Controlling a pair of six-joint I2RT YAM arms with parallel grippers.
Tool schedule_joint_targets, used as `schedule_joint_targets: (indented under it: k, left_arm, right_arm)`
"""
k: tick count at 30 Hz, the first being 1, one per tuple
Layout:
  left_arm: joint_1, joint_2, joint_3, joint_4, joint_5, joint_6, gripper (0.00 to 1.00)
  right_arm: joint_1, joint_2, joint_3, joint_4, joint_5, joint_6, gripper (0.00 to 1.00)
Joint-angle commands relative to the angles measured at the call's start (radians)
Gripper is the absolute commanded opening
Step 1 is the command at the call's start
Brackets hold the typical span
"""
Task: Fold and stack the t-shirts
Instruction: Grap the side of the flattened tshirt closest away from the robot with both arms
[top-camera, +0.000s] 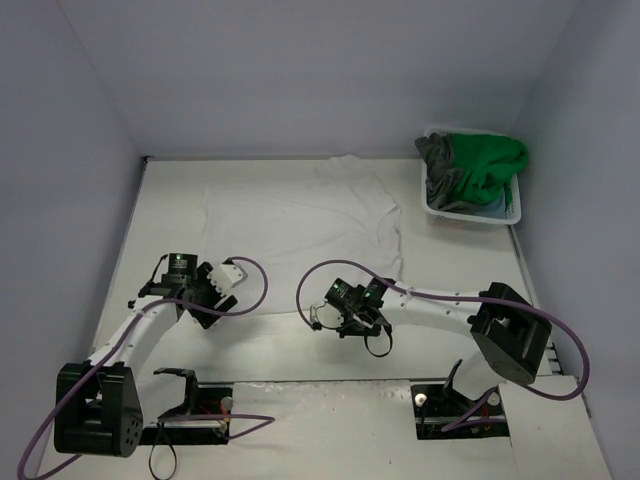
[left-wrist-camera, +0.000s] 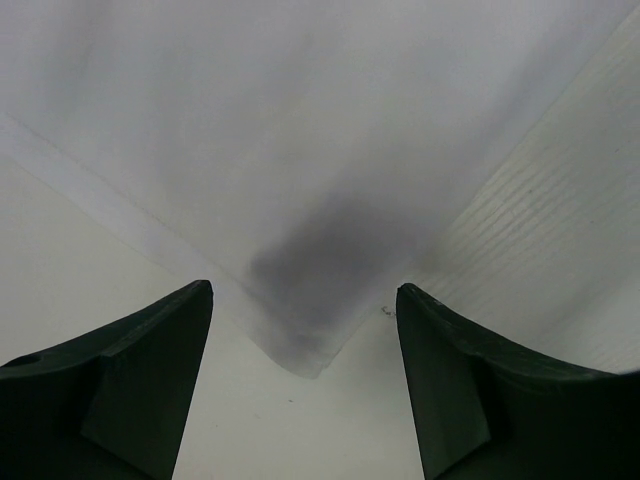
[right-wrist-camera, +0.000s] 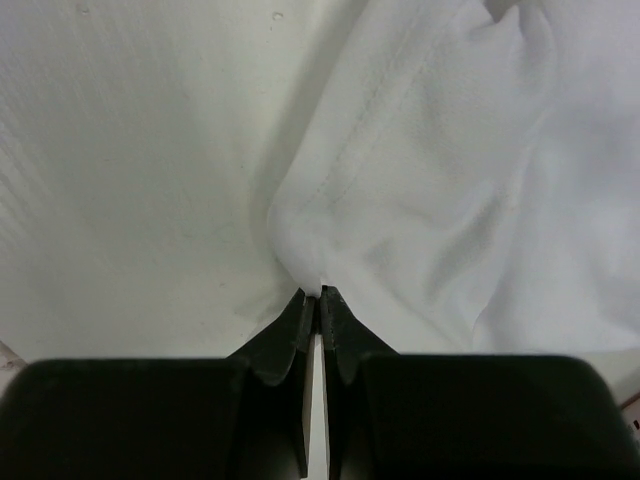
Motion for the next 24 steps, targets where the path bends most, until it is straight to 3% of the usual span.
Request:
schedule_joint_targets:
  k: [1,14,24]
  left_arm:
    - [-0.003,-0.005,0.089,-0.069,0.033,0.027,0.69]
    - [-0.003,0.076,0.143,-0.271,0.085,0.099,0.69]
    - [-0.003,0.124,0.074,-0.124,0.01,0.082,0.69]
  right_arm:
    - [-0.017,-0.047,0.026,-0.008,0.008,-0.013,0.0]
    - [-0.031,-0.039,0.033,-0.006,0.004,-0.011,0.0]
    - [-0.034,-0.029,0.043,-0.005,-0.011,-0.011,0.0]
